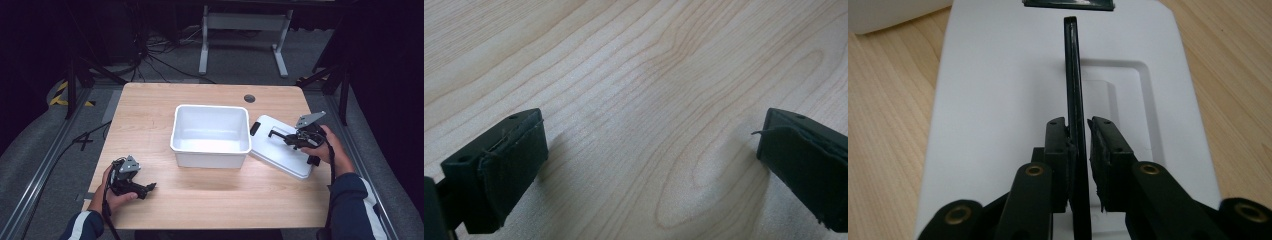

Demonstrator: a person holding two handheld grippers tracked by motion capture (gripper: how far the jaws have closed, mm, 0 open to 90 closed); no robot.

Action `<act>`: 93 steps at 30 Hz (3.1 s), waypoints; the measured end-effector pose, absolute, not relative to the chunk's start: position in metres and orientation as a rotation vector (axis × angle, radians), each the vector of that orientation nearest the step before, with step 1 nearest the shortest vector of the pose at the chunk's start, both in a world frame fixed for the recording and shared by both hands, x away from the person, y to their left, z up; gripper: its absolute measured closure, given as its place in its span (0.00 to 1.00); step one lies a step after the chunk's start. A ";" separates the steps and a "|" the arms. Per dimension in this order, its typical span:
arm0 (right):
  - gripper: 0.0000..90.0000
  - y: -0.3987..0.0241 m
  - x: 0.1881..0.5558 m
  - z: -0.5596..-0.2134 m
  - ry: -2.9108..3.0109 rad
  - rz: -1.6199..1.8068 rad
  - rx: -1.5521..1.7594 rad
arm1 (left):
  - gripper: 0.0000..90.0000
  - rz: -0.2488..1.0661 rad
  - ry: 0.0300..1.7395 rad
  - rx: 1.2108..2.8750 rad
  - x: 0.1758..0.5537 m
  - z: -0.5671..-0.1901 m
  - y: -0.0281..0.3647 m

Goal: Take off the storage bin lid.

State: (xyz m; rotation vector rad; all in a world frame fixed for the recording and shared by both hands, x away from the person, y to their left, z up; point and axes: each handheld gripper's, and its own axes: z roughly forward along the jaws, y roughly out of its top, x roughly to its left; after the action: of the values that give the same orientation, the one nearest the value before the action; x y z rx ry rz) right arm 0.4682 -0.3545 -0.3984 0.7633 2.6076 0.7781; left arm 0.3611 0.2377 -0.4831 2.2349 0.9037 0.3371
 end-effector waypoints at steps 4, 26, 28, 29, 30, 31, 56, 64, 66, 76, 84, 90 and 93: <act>0.81 -0.355 0.467 -0.397 2.601 0.784 0.770 | 0.00 0.337 0.904 2.235 0.361 -0.483 0.238; 0.55 -0.347 0.441 -0.371 2.506 0.892 0.787 | 0.00 0.338 0.904 2.235 0.361 -0.483 0.238; 0.53 -0.348 0.436 -0.368 2.501 0.895 0.786 | 0.00 0.339 0.904 2.235 0.361 -0.483 0.238; 0.53 -0.348 0.433 -0.368 2.496 0.902 0.781 | 0.00 0.339 0.904 2.235 0.361 -0.483 0.238; 0.51 -0.350 0.428 -0.366 2.484 0.913 0.791 | 0.00 0.338 0.904 2.235 0.361 -0.483 0.238; 0.51 -0.350 0.428 -0.366 2.484 0.913 0.791 | 0.00 0.338 0.904 2.235 0.361 -0.483 0.238; 0.27 -0.375 0.363 -0.377 2.355 0.950 0.859 | 0.00 0.339 0.903 2.235 0.361 -0.483 0.238; 0.28 -0.385 0.344 -0.399 2.325 0.977 0.899 | 0.00 0.341 0.903 2.235 0.361 -0.483 0.238; 0.28 -0.388 0.338 -0.409 2.307 0.962 0.916 | 0.00 0.342 0.904 2.235 0.361 -0.483 0.238; 0.26 -0.400 0.321 -0.442 2.303 0.961 0.996 | 0.01 0.342 0.905 2.234 0.361 -0.483 0.238; 0.23 -0.402 0.315 -0.467 2.316 0.996 1.076 | 0.01 0.342 0.905 2.234 0.361 -0.483 0.238; 0.23 -0.403 0.318 -0.468 2.320 1.011 1.098 | 0.01 0.343 0.905 2.234 0.361 -0.483 0.238; 0.23 -0.403 0.319 -0.468 2.320 1.011 1.099 | 0.01 0.342 0.905 2.234 0.361 -0.483 0.238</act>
State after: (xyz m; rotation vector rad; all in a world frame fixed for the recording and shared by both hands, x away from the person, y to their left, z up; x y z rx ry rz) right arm 0.3187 -0.4029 -0.4678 1.0994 2.3204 1.0113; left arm 0.3607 0.2376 -0.4831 2.2343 0.9054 0.3425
